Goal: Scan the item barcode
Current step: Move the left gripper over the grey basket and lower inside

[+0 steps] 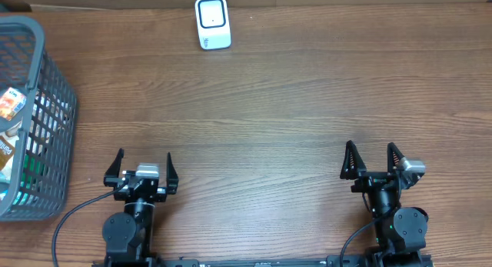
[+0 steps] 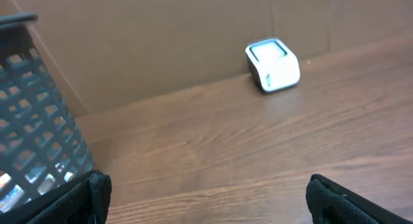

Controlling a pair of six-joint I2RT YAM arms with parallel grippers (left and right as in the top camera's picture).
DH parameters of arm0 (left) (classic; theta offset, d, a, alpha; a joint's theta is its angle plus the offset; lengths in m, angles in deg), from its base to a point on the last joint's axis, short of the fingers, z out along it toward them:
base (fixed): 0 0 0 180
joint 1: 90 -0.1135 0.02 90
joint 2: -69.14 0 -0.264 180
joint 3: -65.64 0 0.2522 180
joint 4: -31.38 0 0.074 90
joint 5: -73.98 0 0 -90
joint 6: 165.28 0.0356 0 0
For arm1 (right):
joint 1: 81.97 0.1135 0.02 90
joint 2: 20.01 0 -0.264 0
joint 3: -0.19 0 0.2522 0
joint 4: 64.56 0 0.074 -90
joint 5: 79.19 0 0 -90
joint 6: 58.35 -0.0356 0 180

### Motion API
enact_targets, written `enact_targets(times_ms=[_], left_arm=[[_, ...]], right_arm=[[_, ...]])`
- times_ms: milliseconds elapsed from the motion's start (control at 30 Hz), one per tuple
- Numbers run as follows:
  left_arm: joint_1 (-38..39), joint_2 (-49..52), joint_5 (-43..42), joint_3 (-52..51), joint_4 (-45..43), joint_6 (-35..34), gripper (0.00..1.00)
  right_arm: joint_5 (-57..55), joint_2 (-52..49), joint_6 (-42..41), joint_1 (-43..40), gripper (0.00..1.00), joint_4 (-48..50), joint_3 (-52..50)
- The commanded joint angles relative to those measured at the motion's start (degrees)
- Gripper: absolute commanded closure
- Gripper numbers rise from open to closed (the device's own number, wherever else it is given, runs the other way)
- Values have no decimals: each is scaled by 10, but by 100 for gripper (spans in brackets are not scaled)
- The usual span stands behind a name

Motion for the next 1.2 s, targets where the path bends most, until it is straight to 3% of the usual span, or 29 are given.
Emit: enact_targets(times_ms=[0, 300, 400, 567, 700, 800, 1033, 1167], left_arm=[[1, 36, -9, 93, 8, -28, 0], [1, 303, -23, 378, 119, -77, 0], [0, 411, -33, 510, 216, -90, 0], [1, 643, -58, 829, 477, -94, 0], [1, 757, -118, 990, 607, -97, 0], [1, 809, -163, 1034, 651, -96, 0], [-2, 874, -192, 1038, 645, -107, 0], [-35, 874, -109, 1076, 648, -237, 0]], right_arm=[[-2, 6, 1, -4, 0, 2, -6], [-2, 6, 1, -4, 0, 2, -6], [-2, 6, 1, -4, 0, 2, -6], [-2, 6, 1, -4, 0, 2, -6], [-2, 6, 1, -4, 0, 2, -6], [-2, 6, 1, -4, 0, 2, -6], [-2, 6, 1, -4, 0, 2, -6], [-2, 6, 1, -4, 0, 2, -6]])
